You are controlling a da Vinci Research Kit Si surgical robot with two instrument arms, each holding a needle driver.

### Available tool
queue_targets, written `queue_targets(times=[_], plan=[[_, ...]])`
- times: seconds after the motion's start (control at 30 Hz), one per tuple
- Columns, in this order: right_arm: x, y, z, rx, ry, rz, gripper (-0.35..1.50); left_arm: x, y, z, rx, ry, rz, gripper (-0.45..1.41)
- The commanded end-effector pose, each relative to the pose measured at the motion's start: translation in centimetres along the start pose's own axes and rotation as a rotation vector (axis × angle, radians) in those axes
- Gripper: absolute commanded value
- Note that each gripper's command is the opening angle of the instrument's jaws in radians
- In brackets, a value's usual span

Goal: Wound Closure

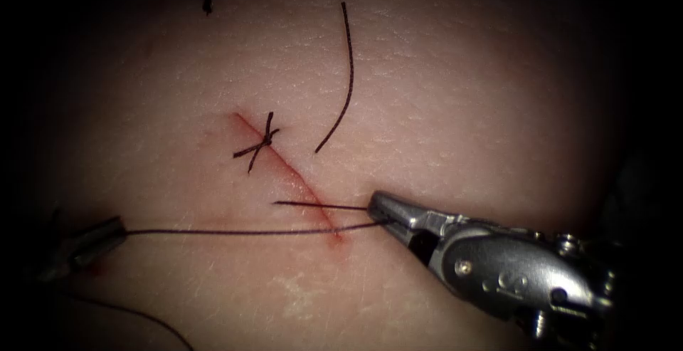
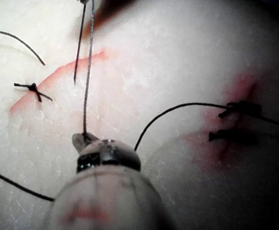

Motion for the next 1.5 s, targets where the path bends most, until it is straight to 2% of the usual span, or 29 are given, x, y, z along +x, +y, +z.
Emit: queue_targets(times=[0.03, 0.13, 0.23, 0.27, 0.3, 0.33, 0.4, 0.53, 0.63, 0.77, 0.93, 1.07, 1.3, 1.5], plan=[[-0.01, -0.06, 0.10, 0.002, 0.002, 0.001, -0.35, -0.03, 0.10, 0.04, -0.015, 0.019, 0.000, -0.45], [-0.01, -0.08, 0.10, 0.001, 0.002, 0.005, -0.35, 0.04, 0.07, -0.03, 0.004, 0.082, 0.039, -0.45], [0.01, -0.11, 0.11, -0.001, -0.001, 0.029, -0.35, 0.19, 0.04, -0.06, 0.038, 0.106, 0.062, -0.45], [0.02, -0.11, 0.12, 0.000, -0.002, 0.047, 0.04, 0.24, 0.04, -0.04, 0.043, 0.106, 0.072, -0.45], [0.03, -0.11, 0.13, 0.000, -0.004, 0.072, 0.62, 0.28, 0.05, -0.03, 0.043, 0.107, 0.075, -0.45], [0.04, -0.11, 0.13, 0.001, -0.005, 0.096, 0.98, 0.32, 0.06, -0.01, 0.044, 0.108, 0.078, -0.45], [0.07, -0.11, 0.10, 0.004, -0.010, 0.165, 1.45, 0.42, 0.11, 0.08, 0.043, 0.121, 0.095, -0.45], [0.19, -0.21, -0.04, 0.016, -0.028, 0.180, 1.46, 0.48, 0.18, 0.16, 0.044, 0.131, 0.099, -0.45], [0.42, -0.26, -0.21, 0.052, -0.082, 0.194, 1.46, 0.52, 0.21, 0.17, 0.040, 0.140, 0.103, -0.45], [0.72, -0.23, -0.35, 0.047, -0.115, 0.229, 1.46, 0.59, 0.27, 0.15, 0.040, 0.147, 0.115, -0.45], [1.10, -0.14, -0.54, 0.022, -0.137, 0.142, 1.46, 0.70, 0.35, 0.14, 0.038, 0.146, 0.131, -0.45], [1.35, -0.12, -0.61, 0.001, -0.197, 0.074, 1.43, 0.80, 0.41, 0.15, 0.040, 0.147, 0.135, -0.45], [1.47, -0.13, -0.42, 0.029, -0.300, -0.021, 1.40, 0.98, 0.50, 0.17, 0.042, 0.149, 0.146, -0.45], [1.41, -0.22, -0.17, 0.045, -0.319, -0.084, 1.36, 1.02, 0.50, 0.17, 0.042, 0.148, 0.142, -0.45]])
